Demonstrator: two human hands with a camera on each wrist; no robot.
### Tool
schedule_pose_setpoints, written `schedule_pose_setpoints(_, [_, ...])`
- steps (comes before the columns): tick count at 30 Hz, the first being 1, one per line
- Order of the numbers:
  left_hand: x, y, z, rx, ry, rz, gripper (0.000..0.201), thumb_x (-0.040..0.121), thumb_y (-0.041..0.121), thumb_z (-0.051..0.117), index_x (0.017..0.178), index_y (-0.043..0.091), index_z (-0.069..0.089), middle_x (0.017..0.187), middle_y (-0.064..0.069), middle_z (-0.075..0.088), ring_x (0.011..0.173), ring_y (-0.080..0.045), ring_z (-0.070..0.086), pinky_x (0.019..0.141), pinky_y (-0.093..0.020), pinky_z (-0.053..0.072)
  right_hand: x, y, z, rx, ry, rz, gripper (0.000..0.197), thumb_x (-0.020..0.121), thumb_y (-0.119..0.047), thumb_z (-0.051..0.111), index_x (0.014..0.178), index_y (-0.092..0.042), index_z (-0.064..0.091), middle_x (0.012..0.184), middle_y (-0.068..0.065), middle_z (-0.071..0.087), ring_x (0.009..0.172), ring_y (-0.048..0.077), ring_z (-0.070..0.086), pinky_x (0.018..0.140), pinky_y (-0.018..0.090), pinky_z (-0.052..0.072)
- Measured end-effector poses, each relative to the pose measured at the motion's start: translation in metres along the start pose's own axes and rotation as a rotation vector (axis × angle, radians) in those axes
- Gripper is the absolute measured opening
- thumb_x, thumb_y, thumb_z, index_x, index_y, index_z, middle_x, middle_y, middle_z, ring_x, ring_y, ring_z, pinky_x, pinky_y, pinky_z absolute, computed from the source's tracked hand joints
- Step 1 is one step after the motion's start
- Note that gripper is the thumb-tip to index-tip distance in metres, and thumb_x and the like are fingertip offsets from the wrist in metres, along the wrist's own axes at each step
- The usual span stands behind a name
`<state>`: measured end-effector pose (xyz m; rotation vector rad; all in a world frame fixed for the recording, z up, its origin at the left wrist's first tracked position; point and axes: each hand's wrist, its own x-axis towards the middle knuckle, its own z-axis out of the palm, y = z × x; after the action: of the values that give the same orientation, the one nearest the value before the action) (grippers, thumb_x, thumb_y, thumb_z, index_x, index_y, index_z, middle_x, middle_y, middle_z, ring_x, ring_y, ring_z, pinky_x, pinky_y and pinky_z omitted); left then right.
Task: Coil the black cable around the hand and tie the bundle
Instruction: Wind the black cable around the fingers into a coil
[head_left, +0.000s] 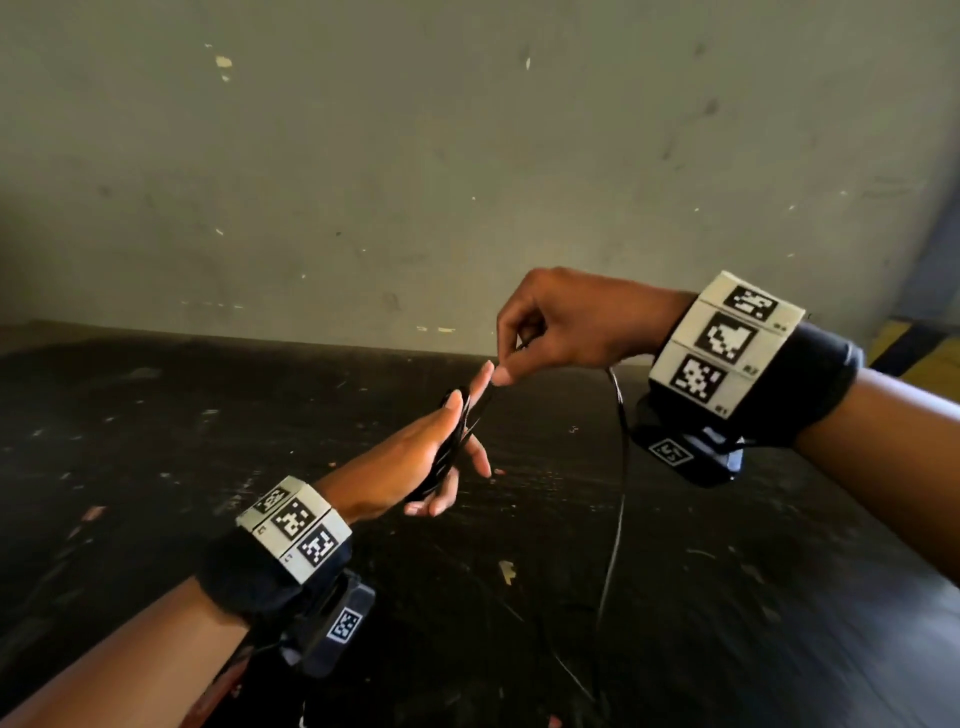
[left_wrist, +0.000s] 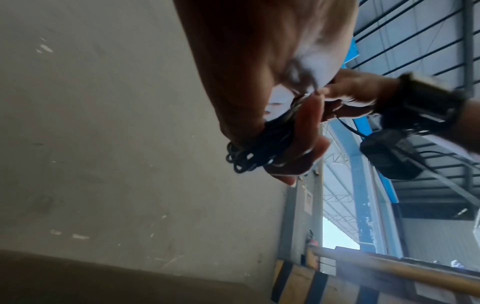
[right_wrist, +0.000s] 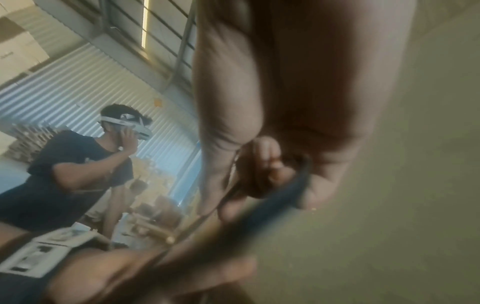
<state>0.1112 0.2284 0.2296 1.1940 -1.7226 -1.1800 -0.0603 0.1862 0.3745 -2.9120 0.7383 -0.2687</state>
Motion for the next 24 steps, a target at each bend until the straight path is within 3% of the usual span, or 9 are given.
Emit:
schedule_pose_setpoints(1, [-0.001, 0.0, 0.001, -0.011, -0.042, -0.015, 0.087, 0.077, 0.073, 0.019, 0.141, 0.016, 0.037, 0.051, -0.005, 0.065, 0.03, -0.011, 0.041, 0.03, -0.016, 0.029, 0.001, 0.001, -0.004, 0.0, 0.013, -0.019, 0.018, 0.078, -0.027, 0.074, 0.078, -0.01, 0.073, 0.041, -0.021, 0.053, 0.043, -0.001, 0.045, 0.045, 0.009, 0.033])
schedule_pose_setpoints(3, [-0.004, 0.001, 0.004, -0.062, -0.112, 0.011, 0.07, 0.076, 0.079, 0.026, 0.131, 0.041, 0.046, 0.079, -0.026, 0.064, 0.039, -0.023, 0.041, 0.031, -0.018, 0.03, 0.003, 0.004, -0.01, -0.008, 0.057, -0.053, 0.019, 0.078, -0.027, 0.074, 0.077, -0.008, 0.072, 0.044, -0.021, 0.054, 0.044, 0.0, 0.046, 0.046, 0.009, 0.034])
schedule_pose_setpoints(4, [-0.005, 0.0, 0.005, -0.094, -0.13, 0.044, 0.062, 0.077, 0.077, 0.027, 0.134, 0.053, 0.036, 0.093, -0.026, 0.062, 0.041, -0.024, 0.044, 0.031, -0.018, 0.032, 0.004, 0.007, -0.012, -0.009, 0.087, -0.066, 0.021, 0.077, -0.028, 0.075, 0.076, -0.007, 0.071, 0.043, -0.018, 0.054, 0.043, 0.001, 0.047, 0.046, 0.009, 0.035])
schedule_pose_setpoints(6, [-0.01, 0.005, 0.007, -0.171, -0.164, 0.077, 0.06, 0.076, 0.077, 0.032, 0.134, 0.067, 0.02, 0.101, -0.014, 0.062, 0.044, -0.014, 0.05, 0.03, -0.016, 0.034, 0.006, 0.014, -0.014, 0.005, 0.142, -0.08, 0.026, 0.075, -0.032, 0.075, 0.073, -0.006, 0.069, 0.045, -0.011, 0.052, 0.043, 0.003, 0.046, 0.046, 0.01, 0.034])
schedule_pose_setpoints(11, [-0.021, 0.027, 0.008, -0.337, -0.296, 0.194, 0.057, 0.081, 0.07, 0.033, 0.135, 0.067, 0.017, 0.112, -0.014, 0.064, 0.052, -0.016, 0.062, 0.031, -0.019, 0.043, 0.012, 0.04, 0.012, 0.211, 0.213, -0.084, 0.027, 0.082, -0.025, 0.07, 0.066, -0.003, 0.067, 0.048, -0.006, 0.048, 0.043, 0.006, 0.037, 0.044, 0.017, 0.029])
schedule_pose_setpoints(17, [-0.018, 0.044, 0.003, -0.553, -0.289, 0.272, 0.052, 0.083, 0.062, 0.025, 0.134, 0.066, 0.019, 0.136, -0.014, 0.056, 0.081, -0.034, 0.071, 0.044, -0.037, 0.058, 0.011, 0.044, 0.07, 0.494, 0.282, -0.081, 0.026, 0.092, -0.01, 0.053, 0.068, -0.001, 0.059, 0.045, -0.012, 0.051, 0.039, -0.002, 0.042, 0.044, 0.008, 0.033])
schedule_pose_setpoints(19, [-0.013, 0.046, 0.0, -0.602, -0.24, 0.318, 0.053, 0.085, 0.061, 0.024, 0.137, 0.063, 0.017, 0.139, -0.014, 0.053, 0.086, -0.035, 0.07, 0.045, -0.038, 0.059, 0.01, 0.041, 0.091, 0.602, 0.262, -0.072, 0.013, 0.09, 0.003, 0.049, 0.084, 0.002, 0.061, 0.059, -0.013, 0.064, 0.048, -0.008, 0.054, 0.049, 0.005, 0.04])
schedule_pose_setpoints(21, [-0.006, 0.049, -0.005, -0.636, -0.165, 0.359, 0.053, 0.086, 0.06, 0.024, 0.139, 0.062, 0.016, 0.142, -0.015, 0.05, 0.087, -0.035, 0.071, 0.045, -0.038, 0.059, 0.009, 0.036, 0.109, 0.671, 0.216, -0.029, 0.02, 0.092, 0.009, 0.043, 0.107, 0.015, 0.056, 0.072, -0.003, 0.067, 0.054, -0.008, 0.059, 0.05, 0.005, 0.043])
schedule_pose_setpoints(24, [0.004, 0.05, -0.017, -0.613, -0.018, 0.374, 0.049, 0.091, 0.058, 0.018, 0.14, 0.061, 0.013, 0.147, -0.012, 0.045, 0.091, -0.036, 0.071, 0.048, -0.037, 0.06, 0.007, 0.027, 0.132, 0.624, 0.138, 0.05, 0.026, 0.099, -0.01, 0.041, 0.115, 0.005, 0.055, 0.064, 0.003, 0.054, 0.044, 0.002, 0.051, 0.042, 0.011, 0.041])
